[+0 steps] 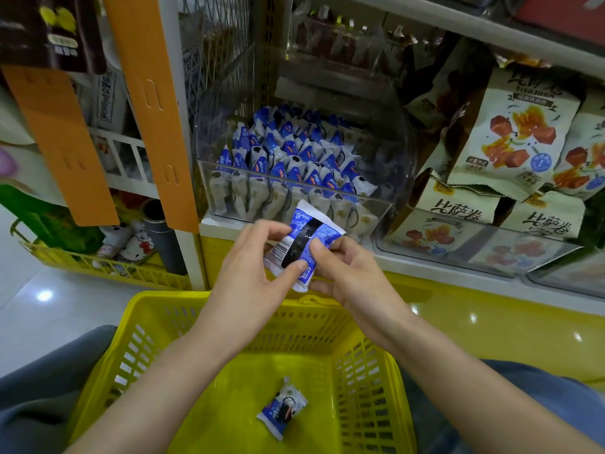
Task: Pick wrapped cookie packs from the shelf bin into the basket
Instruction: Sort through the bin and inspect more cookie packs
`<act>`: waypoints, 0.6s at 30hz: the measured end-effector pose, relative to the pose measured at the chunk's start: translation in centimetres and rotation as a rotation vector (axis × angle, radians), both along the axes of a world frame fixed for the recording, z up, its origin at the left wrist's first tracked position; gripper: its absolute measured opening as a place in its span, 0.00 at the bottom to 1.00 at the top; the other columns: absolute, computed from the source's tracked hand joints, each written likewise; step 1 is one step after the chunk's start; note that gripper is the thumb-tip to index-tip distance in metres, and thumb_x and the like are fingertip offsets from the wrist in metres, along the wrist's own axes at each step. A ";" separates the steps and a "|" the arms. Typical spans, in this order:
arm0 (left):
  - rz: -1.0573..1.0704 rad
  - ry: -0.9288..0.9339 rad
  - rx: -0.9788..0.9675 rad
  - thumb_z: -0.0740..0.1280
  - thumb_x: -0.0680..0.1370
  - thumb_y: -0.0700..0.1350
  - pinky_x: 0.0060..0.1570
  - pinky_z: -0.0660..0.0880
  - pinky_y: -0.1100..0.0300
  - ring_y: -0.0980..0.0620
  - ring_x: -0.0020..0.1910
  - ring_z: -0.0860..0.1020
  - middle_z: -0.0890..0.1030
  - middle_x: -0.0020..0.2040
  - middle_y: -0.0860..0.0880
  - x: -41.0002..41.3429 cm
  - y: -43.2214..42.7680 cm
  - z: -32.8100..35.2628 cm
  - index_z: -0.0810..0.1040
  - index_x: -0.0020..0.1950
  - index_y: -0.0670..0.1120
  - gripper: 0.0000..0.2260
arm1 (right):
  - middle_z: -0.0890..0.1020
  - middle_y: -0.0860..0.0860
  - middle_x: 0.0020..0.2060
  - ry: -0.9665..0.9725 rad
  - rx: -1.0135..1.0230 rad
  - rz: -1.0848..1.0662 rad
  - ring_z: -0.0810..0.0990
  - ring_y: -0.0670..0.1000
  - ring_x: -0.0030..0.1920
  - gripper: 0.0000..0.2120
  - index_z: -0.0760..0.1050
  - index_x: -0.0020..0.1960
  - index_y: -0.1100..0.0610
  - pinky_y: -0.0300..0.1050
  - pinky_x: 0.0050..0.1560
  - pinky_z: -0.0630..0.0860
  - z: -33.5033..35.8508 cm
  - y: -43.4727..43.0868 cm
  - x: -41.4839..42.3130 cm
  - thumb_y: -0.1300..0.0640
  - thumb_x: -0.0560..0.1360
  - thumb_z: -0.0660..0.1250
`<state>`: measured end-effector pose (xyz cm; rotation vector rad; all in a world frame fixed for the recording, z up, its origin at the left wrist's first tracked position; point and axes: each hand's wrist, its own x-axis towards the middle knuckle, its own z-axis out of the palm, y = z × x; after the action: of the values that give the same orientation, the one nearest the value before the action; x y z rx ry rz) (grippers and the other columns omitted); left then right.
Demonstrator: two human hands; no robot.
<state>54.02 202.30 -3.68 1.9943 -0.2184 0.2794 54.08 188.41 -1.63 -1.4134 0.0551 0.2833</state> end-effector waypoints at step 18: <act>0.044 -0.087 0.502 0.55 0.80 0.48 0.37 0.69 0.55 0.45 0.46 0.78 0.80 0.49 0.47 -0.2 0.7 -0.5 0.69 0.59 0.47 0.10 | 0.81 0.51 0.43 -0.189 -0.305 0.013 0.84 0.49 0.37 0.11 0.64 0.46 0.58 0.41 0.34 0.79 -1.9 1.0 0.1 0.60 0.74 0.67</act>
<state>53.80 202.95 -4.15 2.4877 -0.3246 0.3658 54.19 189.41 -3.50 -1.7388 -0.0689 0.1538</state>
